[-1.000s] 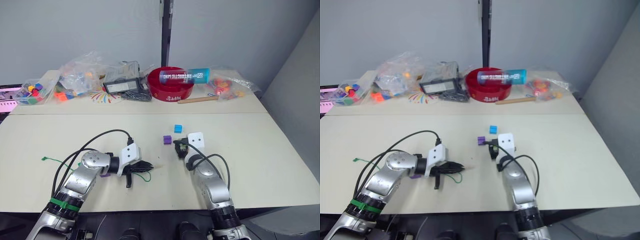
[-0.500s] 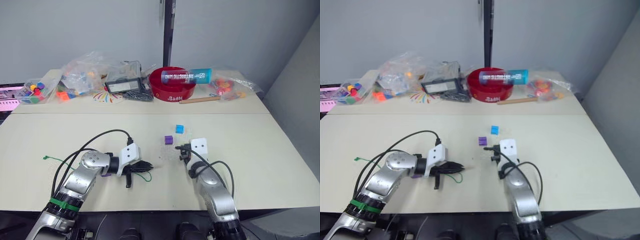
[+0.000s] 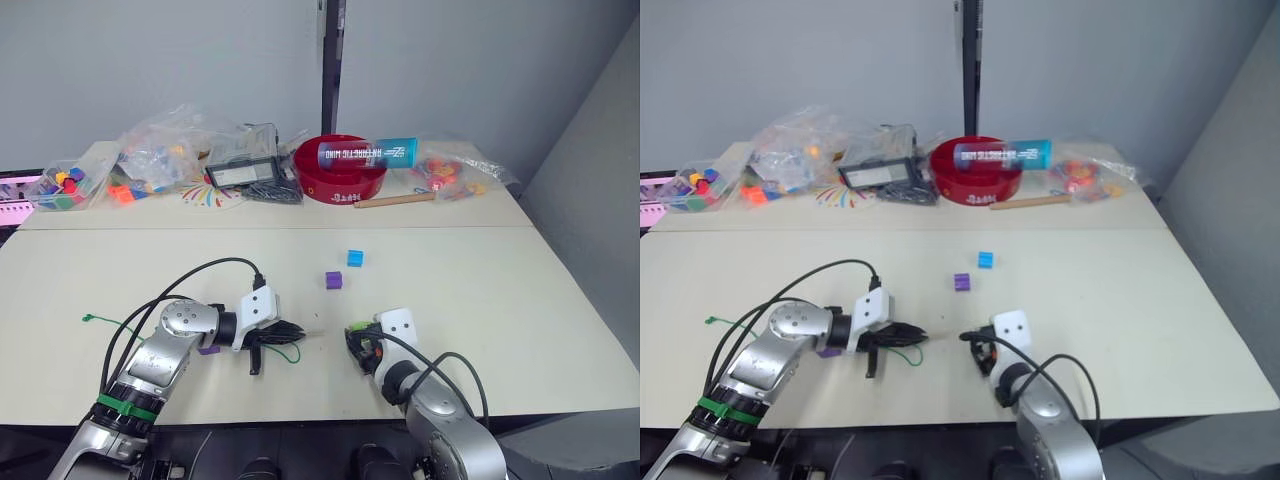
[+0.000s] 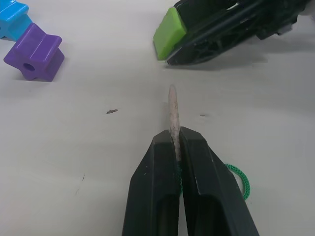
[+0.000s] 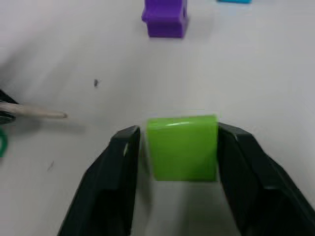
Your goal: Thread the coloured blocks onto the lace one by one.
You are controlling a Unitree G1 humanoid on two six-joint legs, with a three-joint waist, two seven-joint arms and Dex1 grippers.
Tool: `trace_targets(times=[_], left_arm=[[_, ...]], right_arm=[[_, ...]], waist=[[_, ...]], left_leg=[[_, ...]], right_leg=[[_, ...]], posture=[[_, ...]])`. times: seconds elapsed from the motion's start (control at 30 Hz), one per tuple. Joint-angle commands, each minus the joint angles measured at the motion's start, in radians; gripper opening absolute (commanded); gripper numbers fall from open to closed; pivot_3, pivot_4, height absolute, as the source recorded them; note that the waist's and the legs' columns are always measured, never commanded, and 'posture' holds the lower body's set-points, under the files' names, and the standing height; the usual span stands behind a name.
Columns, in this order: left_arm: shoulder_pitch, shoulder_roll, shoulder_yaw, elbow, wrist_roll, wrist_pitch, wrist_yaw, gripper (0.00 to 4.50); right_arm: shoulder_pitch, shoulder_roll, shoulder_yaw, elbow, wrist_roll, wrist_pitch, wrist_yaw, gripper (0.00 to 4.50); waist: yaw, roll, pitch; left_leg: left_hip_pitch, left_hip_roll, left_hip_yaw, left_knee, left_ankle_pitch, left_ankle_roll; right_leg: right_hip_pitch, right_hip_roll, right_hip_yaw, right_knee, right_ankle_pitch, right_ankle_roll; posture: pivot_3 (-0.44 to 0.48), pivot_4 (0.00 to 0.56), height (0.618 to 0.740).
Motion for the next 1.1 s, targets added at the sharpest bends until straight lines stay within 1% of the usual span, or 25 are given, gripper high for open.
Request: trace_targets(times=[0.03,0.07,0.1,0.23,0.3,0.33,0.37,0.43,0.57,0.63,0.7,0.8,0.93,1.0,1.03,1.1], left_arm=[[0.001,0.008,0.017,-0.026,-0.012,-0.005,0.003,0.0],[0.002,0.008,0.017,-0.027,-0.011,-0.006,0.003,0.0],[0.001,0.008,0.017,-0.026,-0.011,-0.005,0.004,0.0],[-0.004,0.006,0.017,-0.018,-0.011,-0.006,0.005,0.0],[-0.01,0.005,0.017,-0.009,-0.01,-0.009,0.005,0.0],[-0.011,0.006,0.018,-0.008,-0.011,-0.009,0.004,0.0],[-0.01,0.007,0.019,-0.008,-0.013,-0.009,0.003,0.0],[-0.005,0.011,0.019,-0.018,-0.016,-0.009,-0.003,0.0],[-0.003,0.019,0.021,-0.06,-0.034,0.024,-0.009,0.0],[0.006,0.034,0.014,-0.107,-0.037,0.059,-0.014,0.0],[0.012,0.042,0.008,-0.144,-0.035,0.094,-0.007,0.0],[0.016,0.047,0.004,-0.216,-0.035,0.161,0.021,0.0],[0.018,0.053,0.0,-0.268,-0.026,0.214,0.05,0.0],[0.018,0.053,0.0,-0.275,-0.027,0.224,0.056,0.0],[0.017,0.053,0.0,-0.277,-0.029,0.229,0.057,0.0],[0.017,0.054,-0.001,-0.282,-0.032,0.236,0.06,0.0]], right_arm=[[-0.001,-0.055,-0.033,-0.048,0.051,0.018,0.061,3.89],[-0.005,-0.074,-0.04,-0.06,0.061,0.016,0.079,4.27],[-0.01,-0.097,-0.054,-0.073,0.078,0.018,0.1,4.47],[-0.059,-0.279,-0.12,-0.12,0.192,0.003,0.307,4.47],[-0.114,-0.397,-0.155,-0.072,0.249,-0.031,0.457,4.47],[-0.15,-0.476,-0.151,-0.028,0.273,-0.066,0.577,4.47],[-0.189,-0.532,-0.143,0.024,0.278,-0.112,0.663,4.47],[-0.29,-0.601,-0.116,0.162,0.271,-0.202,0.799,4.47],[-0.454,-0.652,-0.046,0.412,0.222,-0.378,0.998,4.47],[-0.531,-0.654,0.013,0.561,0.172,-0.49,1.099,4.47],[-0.577,-0.645,0.047,0.664,0.141,-0.567,1.166,4.47],[-0.618,-0.621,0.071,0.767,0.116,-0.642,1.221,3.7],[-0.648,-0.586,0.076,0.881,0.087,-0.707,1.24,2.27],[-0.657,-0.573,0.074,0.908,0.079,-0.721,1.242,1.66],[-0.661,-0.569,0.074,0.918,0.075,-0.727,1.243,1.17],[-0.663,-0.561,0.074,0.93,0.066,-0.736,1.238,0.61]], waist=[[0.002,0.0,0.0],[0.002,0.0,0.0],[0.002,0.0,0.0],[0.003,0.0,0.0],[0.001,0.0,0.0],[-0.002,0.0,0.001],[-0.002,0.0,0.001],[-0.004,0.0,0.001],[-0.003,0.0,0.001],[0.0,0.0,0.001],[0.002,0.0,0.001],[0.005,0.0,0.001],[0.004,0.0,0.001],[0.003,0.0,0.001],[0.001,0.0,0.001],[-0.002,0.0,0.001]], left_leg=[[0.0,0.0,0.0,0.0,0.0,0.0],[0.0,0.0,0.0,0.0,0.0,0.0],[0.0,0.0,0.0,0.0,0.0,0.0],[-0.001,-0.001,0.0,0.0,0.0,0.0],[-0.001,-0.001,0.0,0.0,0.0,0.0],[0.0,-0.001,0.0,0.0,0.0,0.0],[0.0,-0.001,0.001,0.0,0.0,0.0],[0.001,0.0,0.0,0.0,0.0,0.0],[0.0,0.0,0.001,0.0,0.0,0.0],[0.0,0.0,0.001,0.0,0.0,0.0],[-0.001,0.0,0.001,0.0,0.0,0.001],[-0.001,-0.001,0.001,0.0,0.0,0.001],[-0.001,-0.001,0.001,0.0,0.0,0.001],[-0.001,-0.001,0.001,0.0,0.0,0.0],[0.0,0.0,0.001,0.0,0.0,0.0],[0.001,0.0,0.001,0.0,0.0,0.0]], right_leg=[[0.0,0.0,0.0,0.0,0.0,0.0],[0.0,0.0,0.0,0.0,0.0,0.0],[0.0,0.0,0.0,0.0,0.0,0.0],[0.0,-0.001,0.0,-0.001,0.0,0.0],[0.0,-0.001,0.0,-0.001,0.0,0.0],[0.0,0.0,0.0,-0.001,0.0,0.0],[0.0,0.0,0.0,-0.001,0.0,0.0],[0.001,0.001,0.0,-0.001,0.0,0.0],[0.001,0.001,0.001,-0.001,0.0,0.0],[0.001,0.001,0.0,-0.001,0.0,0.0],[0.0,0.0,0.0,-0.002,0.0,0.0],[0.0,-0.001,0.0,-0.002,0.0,0.0],[0.0,-0.001,0.0,-0.001,0.0,0.001],[0.0,-0.001,0.0,-0.001,0.0,0.0],[0.0,-0.001,0.001,-0.001,0.0,0.0],[0.001,-0.001,0.001,-0.001,0.0,0.0]], posture=[[0.0,0.15,0.731],[0.0,0.15,0.731],[0.0,0.15,0.731],[0.0,0.15,0.731],[0.0,0.15,0.731],[0.0,0.15,0.731],[0.0,0.15,0.731],[0.0,0.15,0.731],[0.0,0.15,0.731],[0.0,0.15,0.731],[0.0,0.15,0.731],[0.0,0.15,0.731],[0.0,0.15,0.731],[0.0,0.15,0.731],[0.0,0.15,0.731],[0.0,0.15,0.731]])
